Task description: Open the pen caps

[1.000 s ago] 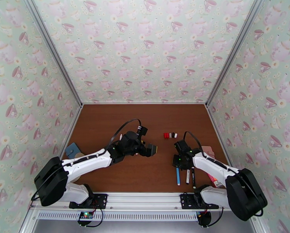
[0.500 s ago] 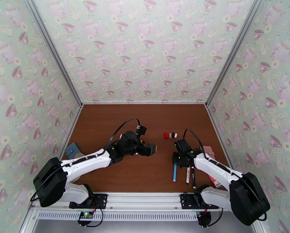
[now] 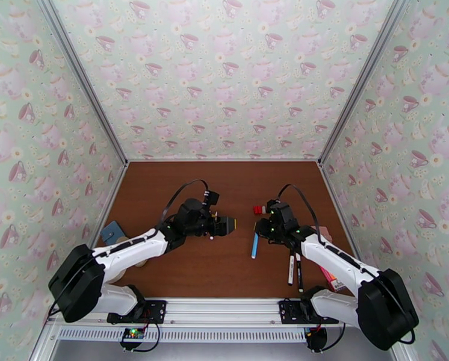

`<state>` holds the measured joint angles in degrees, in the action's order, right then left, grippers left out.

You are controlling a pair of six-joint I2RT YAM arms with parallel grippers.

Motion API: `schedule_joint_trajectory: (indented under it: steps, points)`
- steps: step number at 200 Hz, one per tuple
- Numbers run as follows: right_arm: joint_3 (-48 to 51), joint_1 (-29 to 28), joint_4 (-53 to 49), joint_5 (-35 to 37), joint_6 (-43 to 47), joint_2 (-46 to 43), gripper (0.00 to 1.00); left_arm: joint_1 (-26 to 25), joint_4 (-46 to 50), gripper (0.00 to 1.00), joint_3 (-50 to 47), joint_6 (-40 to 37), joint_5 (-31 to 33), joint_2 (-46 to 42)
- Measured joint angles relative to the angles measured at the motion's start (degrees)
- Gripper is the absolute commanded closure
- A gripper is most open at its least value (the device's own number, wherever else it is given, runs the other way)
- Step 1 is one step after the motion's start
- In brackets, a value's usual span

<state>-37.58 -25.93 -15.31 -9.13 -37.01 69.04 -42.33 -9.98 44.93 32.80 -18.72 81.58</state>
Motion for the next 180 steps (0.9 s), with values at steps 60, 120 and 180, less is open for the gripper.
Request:
schedule_joint_trajectory:
  steps: [60, 120, 180]
  points:
    - [0.0, 0.0, 6.75, -4.09, -2.21, -1.25, 0.91, -2.47, -7.06, 0.13, -0.85, 3.48, -1.29, 6.4]
    - [0.07, 0.0, 14.56, -7.89, -7.76, -4.37, 0.91, -3.43, -10.03, 0.34, 0.68, 4.81, -3.37, 8.15]
    - [0.98, 0.0, 18.49, -9.2, -11.06, -5.27, 0.91, -6.27, -9.49, 0.52, 3.19, 3.48, -4.02, 8.22]
